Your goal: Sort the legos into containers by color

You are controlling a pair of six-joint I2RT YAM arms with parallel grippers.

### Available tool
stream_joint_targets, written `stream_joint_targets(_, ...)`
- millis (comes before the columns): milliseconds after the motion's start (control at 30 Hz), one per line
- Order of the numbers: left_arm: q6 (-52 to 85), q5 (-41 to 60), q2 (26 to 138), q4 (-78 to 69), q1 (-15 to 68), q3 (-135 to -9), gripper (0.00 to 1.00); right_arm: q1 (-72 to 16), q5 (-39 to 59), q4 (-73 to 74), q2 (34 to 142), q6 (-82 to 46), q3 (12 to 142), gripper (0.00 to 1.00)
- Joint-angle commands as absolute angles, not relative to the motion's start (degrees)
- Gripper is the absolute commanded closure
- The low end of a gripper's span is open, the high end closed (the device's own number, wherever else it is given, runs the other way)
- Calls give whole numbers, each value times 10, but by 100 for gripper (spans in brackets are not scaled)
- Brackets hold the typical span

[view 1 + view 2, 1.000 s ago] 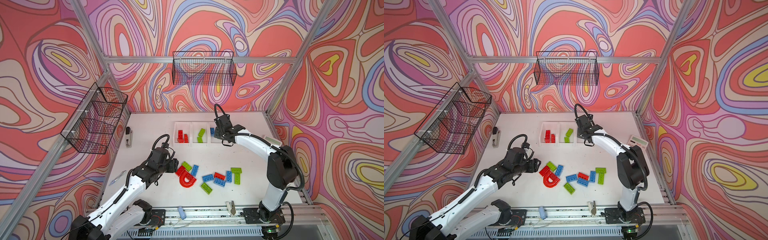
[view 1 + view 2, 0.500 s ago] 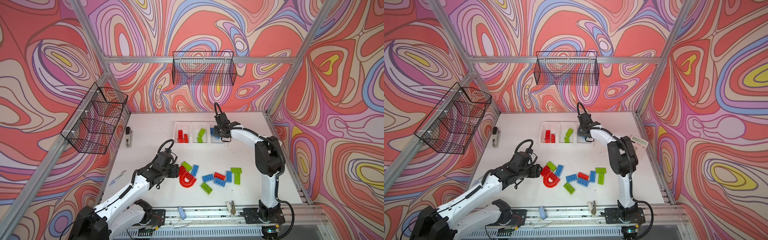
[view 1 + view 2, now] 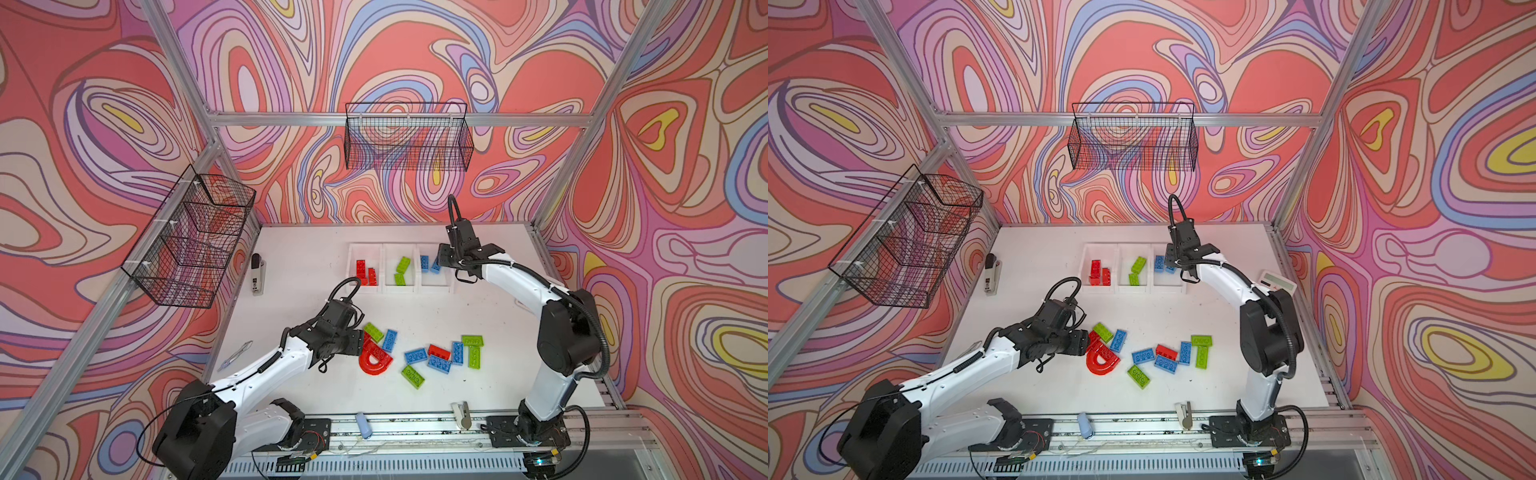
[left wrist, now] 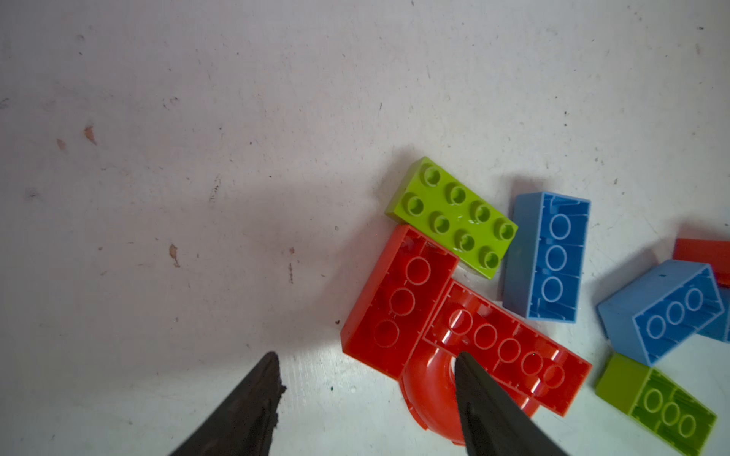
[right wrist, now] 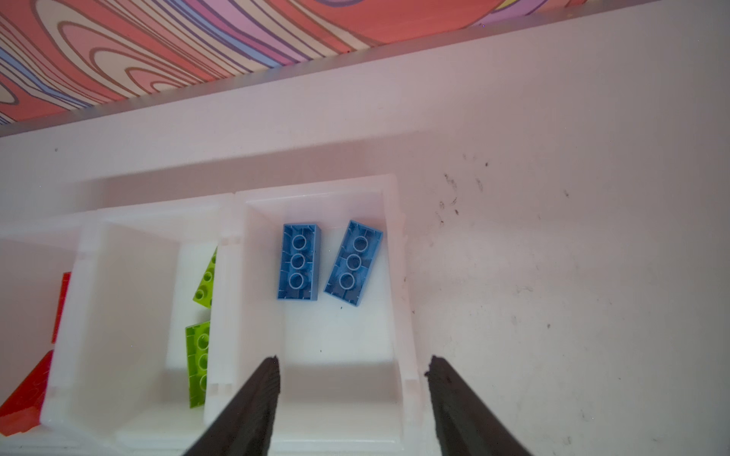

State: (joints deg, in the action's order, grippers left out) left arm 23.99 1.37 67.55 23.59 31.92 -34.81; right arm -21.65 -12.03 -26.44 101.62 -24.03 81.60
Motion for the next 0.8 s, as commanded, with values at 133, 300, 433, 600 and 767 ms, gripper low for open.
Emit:
stream_joint_targets(133, 210, 11, 728, 227, 331, -378, 28, -202, -133, -251, 956, -230, 753, 36)
stream_joint_targets(300, 215, 14, 758, 214, 336, -381, 32, -197, -127, -246, 949, -231, 735, 36)
stream_joint_targets(433, 224, 0, 774, 216, 336, -386, 36, -196, -122, -244, 947, -234, 728, 37)
stream_joint_targets(600, 235, 1, 786, 196, 336, -383, 40, -196, -122, -243, 943, -236, 722, 37)
stream_joint_targets(767, 240, 5, 791, 189, 336, -382, 41, -196, -119, -244, 940, -239, 717, 38)
